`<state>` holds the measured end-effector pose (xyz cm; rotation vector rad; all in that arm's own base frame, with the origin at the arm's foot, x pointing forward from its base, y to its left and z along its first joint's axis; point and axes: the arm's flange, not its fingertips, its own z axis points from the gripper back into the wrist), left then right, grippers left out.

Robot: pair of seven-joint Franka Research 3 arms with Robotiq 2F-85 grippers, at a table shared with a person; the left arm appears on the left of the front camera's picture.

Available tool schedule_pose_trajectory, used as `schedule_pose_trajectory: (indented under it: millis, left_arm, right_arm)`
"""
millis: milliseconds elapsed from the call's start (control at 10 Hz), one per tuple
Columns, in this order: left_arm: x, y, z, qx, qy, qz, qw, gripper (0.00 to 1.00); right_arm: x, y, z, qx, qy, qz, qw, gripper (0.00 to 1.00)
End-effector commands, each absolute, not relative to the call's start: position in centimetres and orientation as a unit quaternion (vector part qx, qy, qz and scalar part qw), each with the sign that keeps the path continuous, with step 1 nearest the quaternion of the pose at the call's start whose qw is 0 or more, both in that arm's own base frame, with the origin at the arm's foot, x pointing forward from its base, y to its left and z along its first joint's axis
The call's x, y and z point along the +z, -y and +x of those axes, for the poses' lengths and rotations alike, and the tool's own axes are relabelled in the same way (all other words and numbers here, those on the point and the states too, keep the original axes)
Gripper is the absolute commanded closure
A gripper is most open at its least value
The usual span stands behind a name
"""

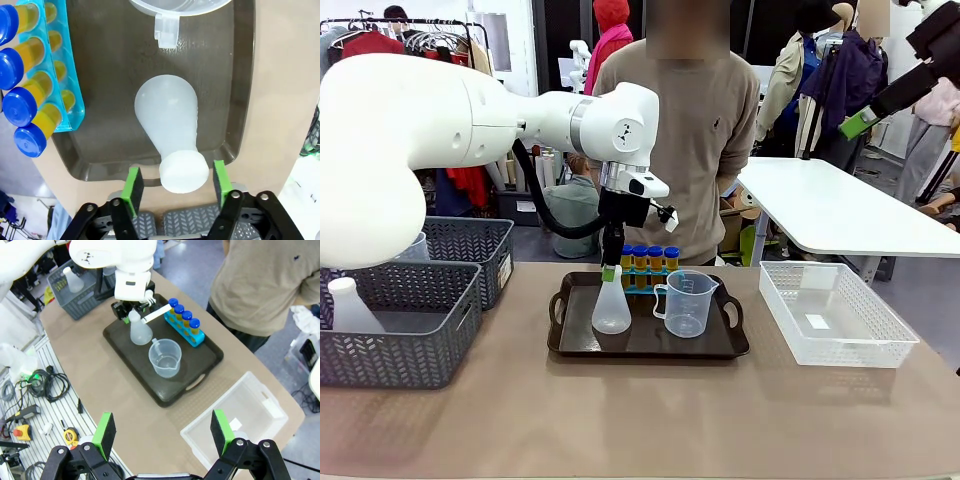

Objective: Prepare the laboratory tools.
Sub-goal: Pick up one Small flask and place it on the Handle tray.

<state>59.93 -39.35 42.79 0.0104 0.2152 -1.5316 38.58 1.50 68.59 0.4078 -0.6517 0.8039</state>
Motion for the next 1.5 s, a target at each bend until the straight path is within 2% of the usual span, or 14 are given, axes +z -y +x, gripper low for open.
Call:
schedule_pose_trajectory:
  millis: [0,800,1400]
  left_arm:
    - [43.8,39.3,60.0,-0.692,-0.102,-0.010,0.714,0.00]
    - [45.8,38.4,59.3,-0.686,-0.085,-0.021,0.723,0.00]
    - [45.3,38.9,59.6,-0.688,-0.083,-0.008,0.721,0.00]
  right_arm:
    - [68.7,-1.6,38.6,0.379,0.311,0.199,0.849,0.00]
    - [68.7,-1.6,38.6,0.379,0.311,0.199,0.849,0.00]
    - [68.7,-1.6,38.6,0.379,0.311,0.199,0.849,0.00]
